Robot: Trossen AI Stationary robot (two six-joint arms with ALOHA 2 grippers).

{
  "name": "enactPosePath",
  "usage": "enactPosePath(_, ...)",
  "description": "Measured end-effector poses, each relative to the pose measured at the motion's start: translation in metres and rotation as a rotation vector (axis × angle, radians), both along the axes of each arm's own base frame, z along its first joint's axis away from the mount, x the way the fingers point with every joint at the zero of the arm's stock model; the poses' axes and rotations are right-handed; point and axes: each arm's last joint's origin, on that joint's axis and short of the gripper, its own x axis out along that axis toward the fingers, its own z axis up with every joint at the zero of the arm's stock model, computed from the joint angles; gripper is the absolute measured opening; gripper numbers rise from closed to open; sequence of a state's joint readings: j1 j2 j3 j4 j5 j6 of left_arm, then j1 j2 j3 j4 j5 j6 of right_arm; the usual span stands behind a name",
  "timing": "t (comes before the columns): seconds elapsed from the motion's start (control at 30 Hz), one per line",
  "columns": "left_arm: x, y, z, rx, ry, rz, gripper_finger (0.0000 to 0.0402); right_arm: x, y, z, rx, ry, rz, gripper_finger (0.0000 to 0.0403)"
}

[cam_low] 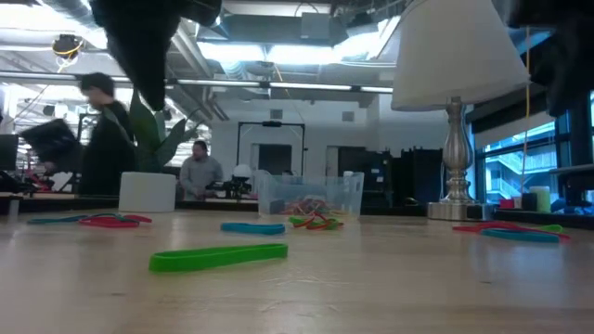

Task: Pick and place rubber bands into bin
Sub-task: Put the blue rubber band into the transparent bin

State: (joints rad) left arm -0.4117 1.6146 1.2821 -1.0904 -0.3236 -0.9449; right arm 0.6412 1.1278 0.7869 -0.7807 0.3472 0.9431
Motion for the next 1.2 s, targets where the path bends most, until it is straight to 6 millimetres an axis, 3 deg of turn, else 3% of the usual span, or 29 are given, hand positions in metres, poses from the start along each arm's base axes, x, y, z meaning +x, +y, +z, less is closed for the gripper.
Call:
enactPosePath(0.3, -0.006, -0.032, -0.027, -0.093, 0.091, 0.127, 0.0097, -0.019, 0.010, -0.022, 0.004, 0.053, 0.016, 0.0004)
enactPosePath(0.77, -0.024, -0.089, -0.081, -0.206, 0.355, 0.189, 0.0207, -0.025, 0.016, -0.023, -0.005, 0.059, 0.067, 0.0006)
enactPosePath(1.2, -0.020, -0.108, -0.115, -0.265, 0.440, 0.216, 0.0200, -0.025, 0.016, -0.023, -0.006, 0.059, 0.068, 0.0006)
